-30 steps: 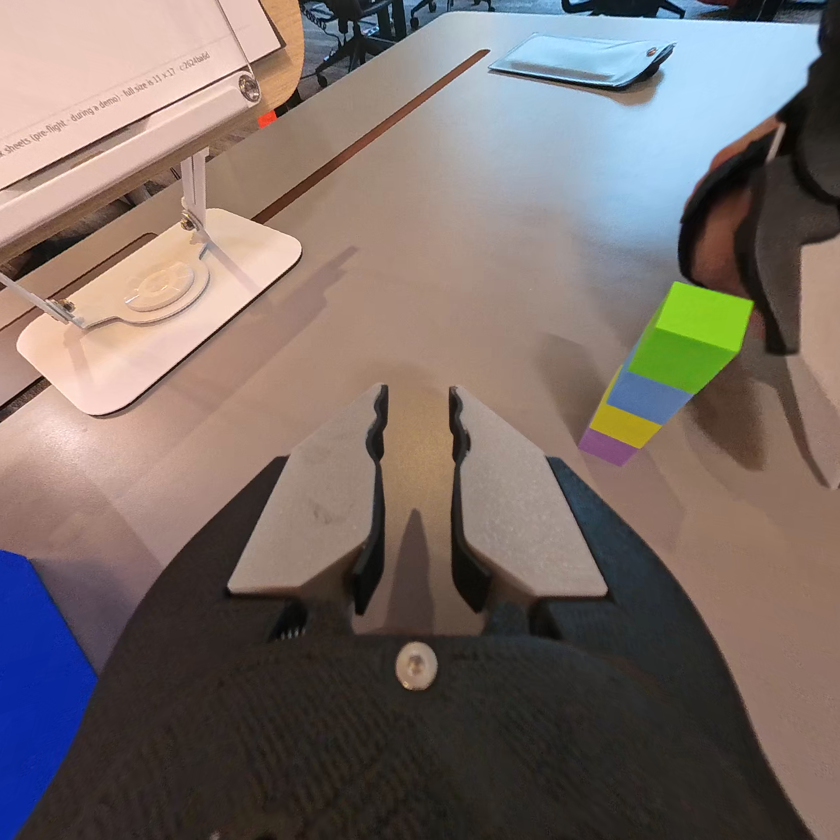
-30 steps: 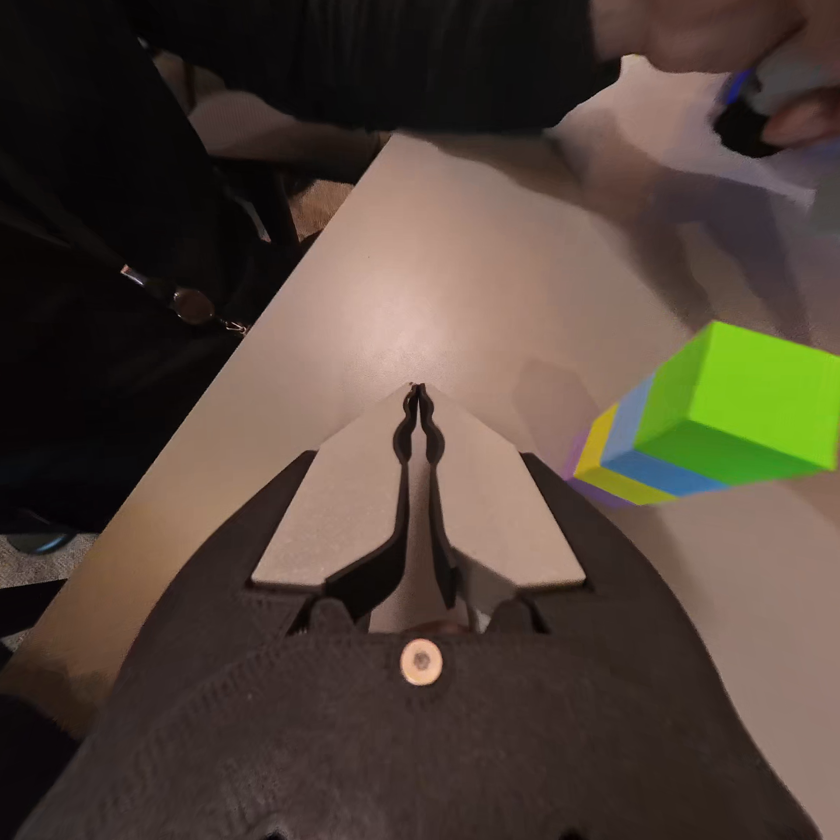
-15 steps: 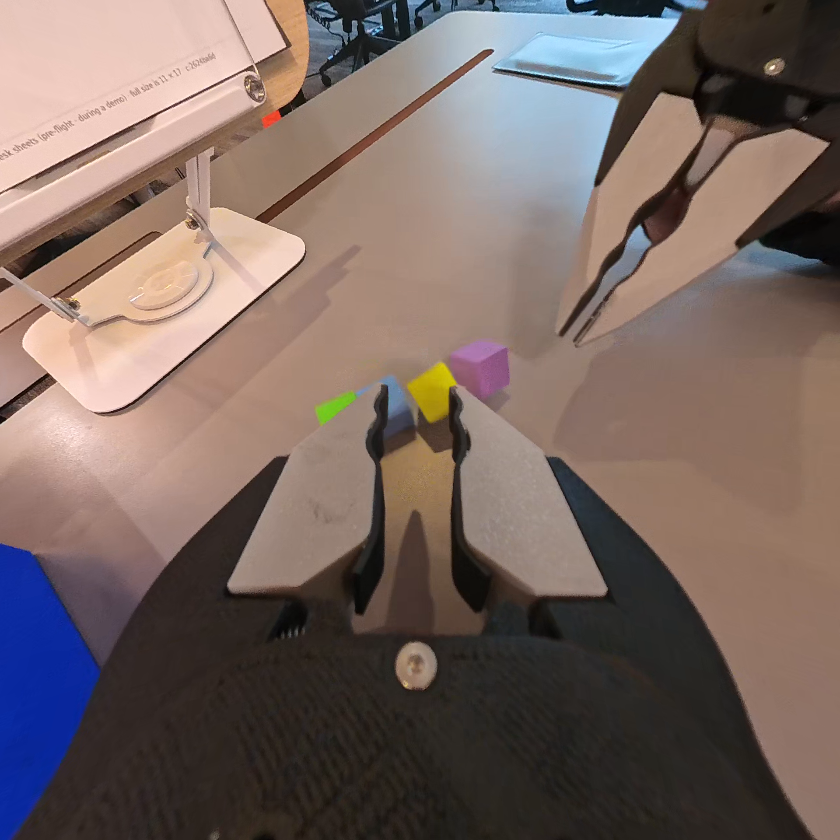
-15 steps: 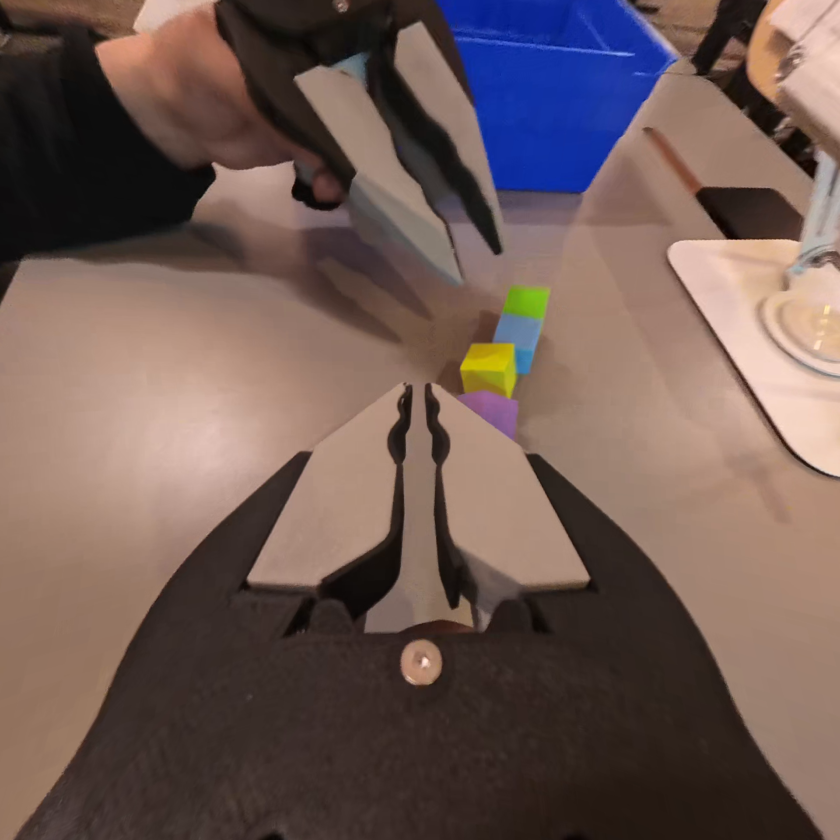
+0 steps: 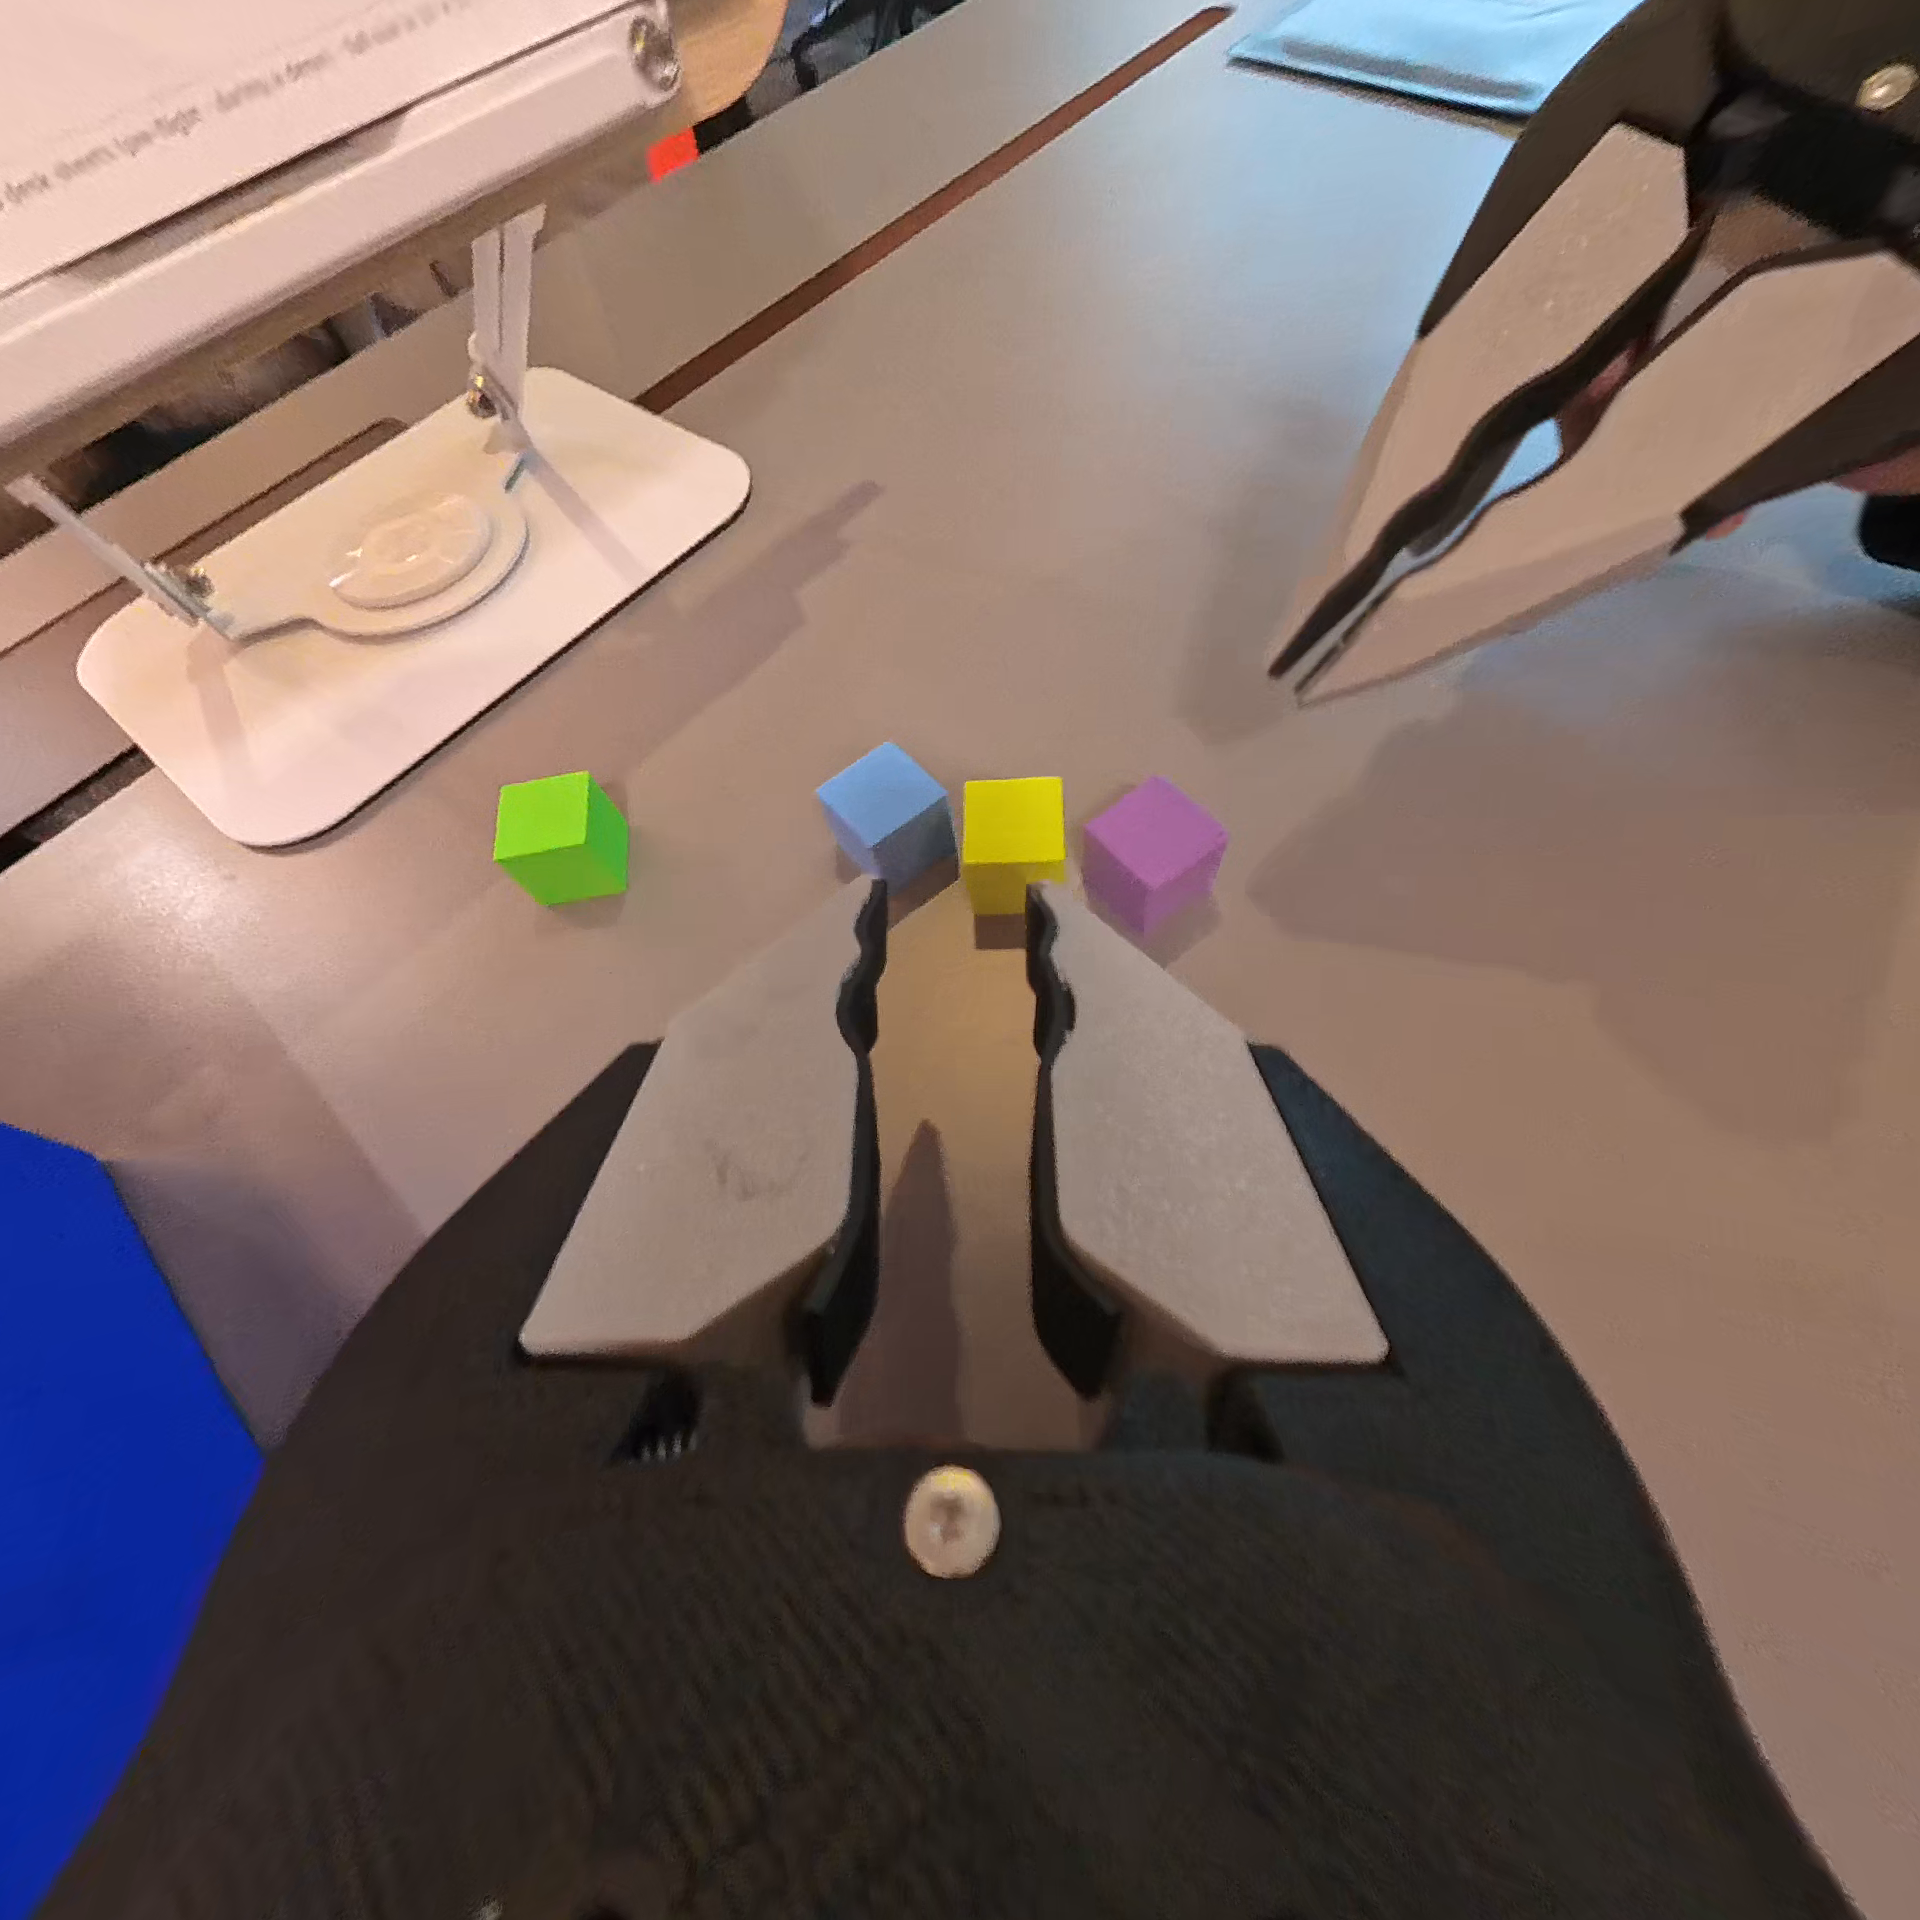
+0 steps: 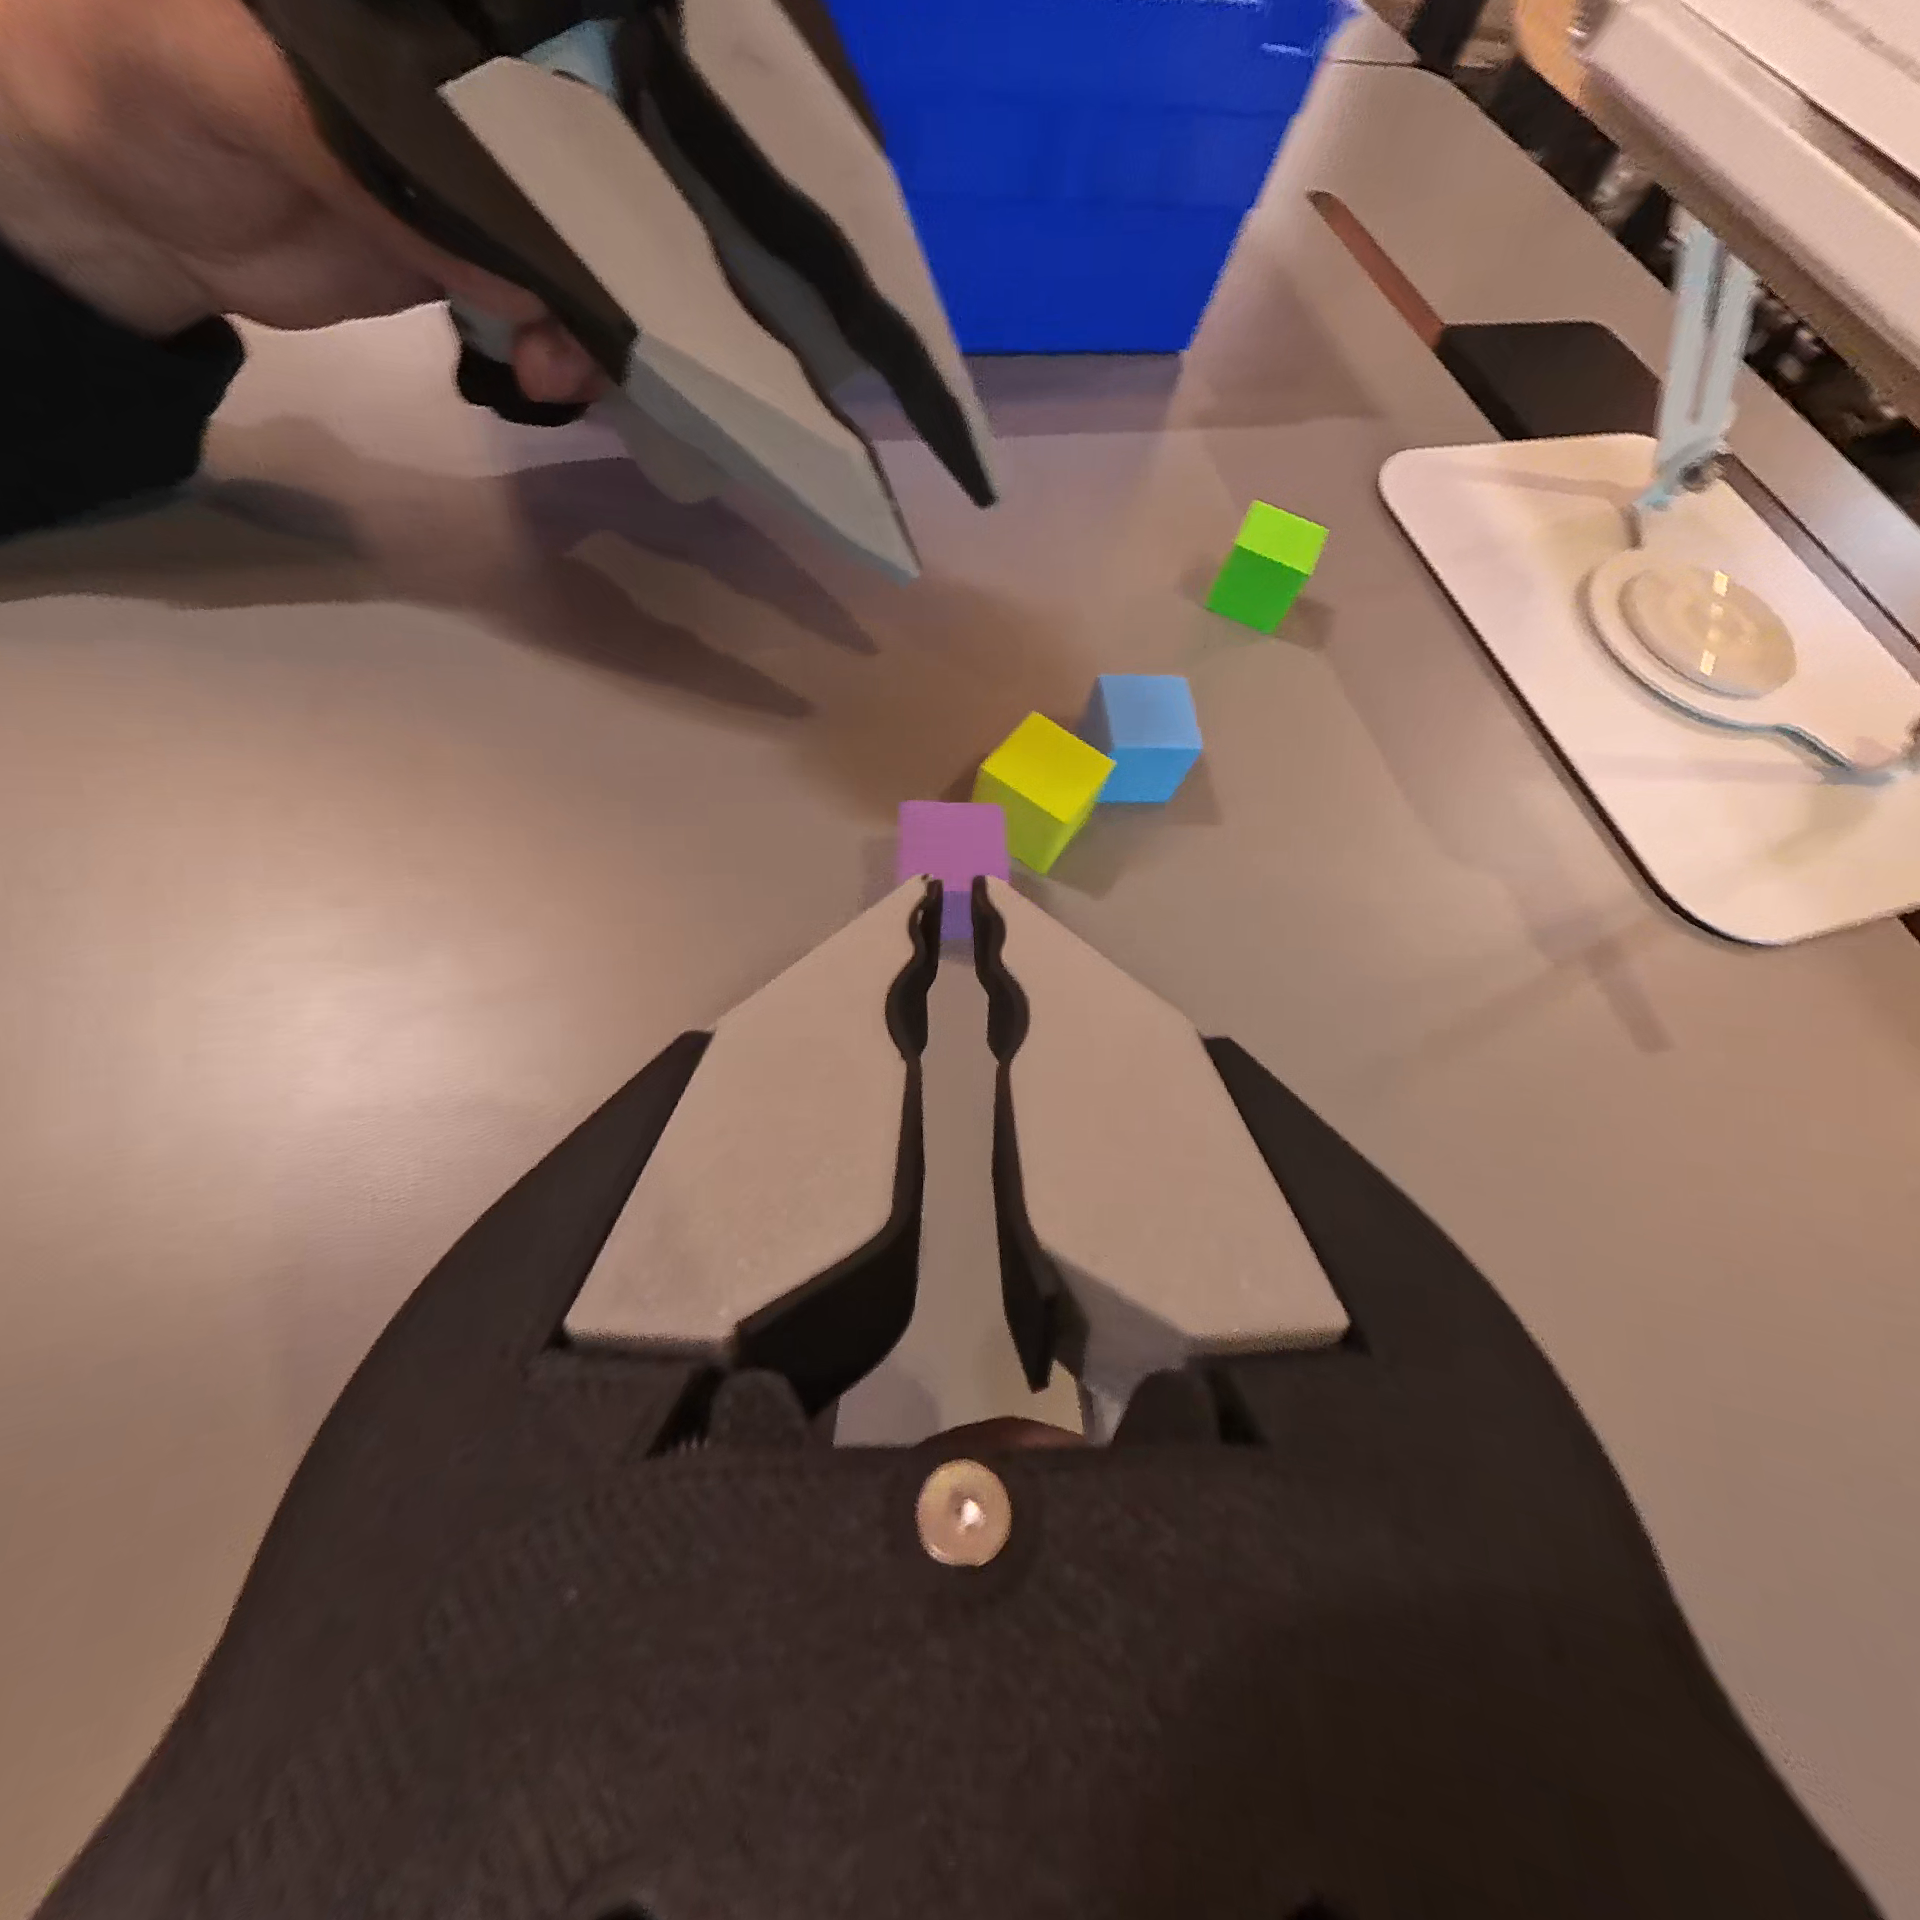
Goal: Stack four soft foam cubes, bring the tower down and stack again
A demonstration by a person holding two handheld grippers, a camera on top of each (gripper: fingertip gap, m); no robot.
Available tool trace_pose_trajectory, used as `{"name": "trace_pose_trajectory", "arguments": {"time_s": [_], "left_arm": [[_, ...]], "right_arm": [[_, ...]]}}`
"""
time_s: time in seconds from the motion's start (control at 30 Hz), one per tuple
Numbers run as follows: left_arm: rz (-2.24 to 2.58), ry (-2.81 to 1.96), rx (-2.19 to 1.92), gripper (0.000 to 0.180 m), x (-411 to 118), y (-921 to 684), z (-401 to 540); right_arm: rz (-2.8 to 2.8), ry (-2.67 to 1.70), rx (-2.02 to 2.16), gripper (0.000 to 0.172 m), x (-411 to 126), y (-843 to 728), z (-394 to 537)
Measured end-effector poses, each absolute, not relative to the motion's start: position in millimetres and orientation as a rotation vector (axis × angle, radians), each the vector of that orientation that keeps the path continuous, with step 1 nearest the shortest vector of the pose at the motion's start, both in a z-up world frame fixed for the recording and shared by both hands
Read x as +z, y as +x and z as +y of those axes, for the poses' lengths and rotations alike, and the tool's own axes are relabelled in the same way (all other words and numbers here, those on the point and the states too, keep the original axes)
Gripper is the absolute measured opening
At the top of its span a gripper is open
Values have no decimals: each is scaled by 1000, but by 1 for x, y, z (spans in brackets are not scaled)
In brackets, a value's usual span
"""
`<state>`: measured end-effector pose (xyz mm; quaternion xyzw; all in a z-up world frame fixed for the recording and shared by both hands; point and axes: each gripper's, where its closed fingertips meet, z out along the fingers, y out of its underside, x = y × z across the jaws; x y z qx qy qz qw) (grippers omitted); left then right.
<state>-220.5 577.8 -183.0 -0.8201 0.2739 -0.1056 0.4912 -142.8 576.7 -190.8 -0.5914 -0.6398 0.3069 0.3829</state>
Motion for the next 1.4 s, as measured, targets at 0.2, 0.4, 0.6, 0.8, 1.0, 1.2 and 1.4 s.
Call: {"name": "trace_pose_trajectory", "arguments": {"time_s": [0.2,0.4,0.6,0.8,1.0,1.2,1.4], "left_arm": [[511,-2101,-262,38,-200,-239,586],[360,-2147,-177,51,-208,-261,597],[291,-2148,-76,56,-212,-274,605],[248,-2133,78,56,-217,-291,613],[442,-2144,-64,44,-223,-262,604],[717,-2088,-298,41,-224,-212,587],[993,-2028,-467,40,-228,-166,558]], "right_arm": [[-1460,-1735,418,5,-221,-115,643],[-1417,-1778,203,0,-243,-98,671],[-1402,-1792,209,1,-243,-98,671],[-1374,-1842,267,0,-244,-99,670],[-1296,-1973,499,5,-244,-98,667],[-1325,-1976,589,20,-244,-101,660],[-1332,-1984,651,25,-243,-102,657]]}}
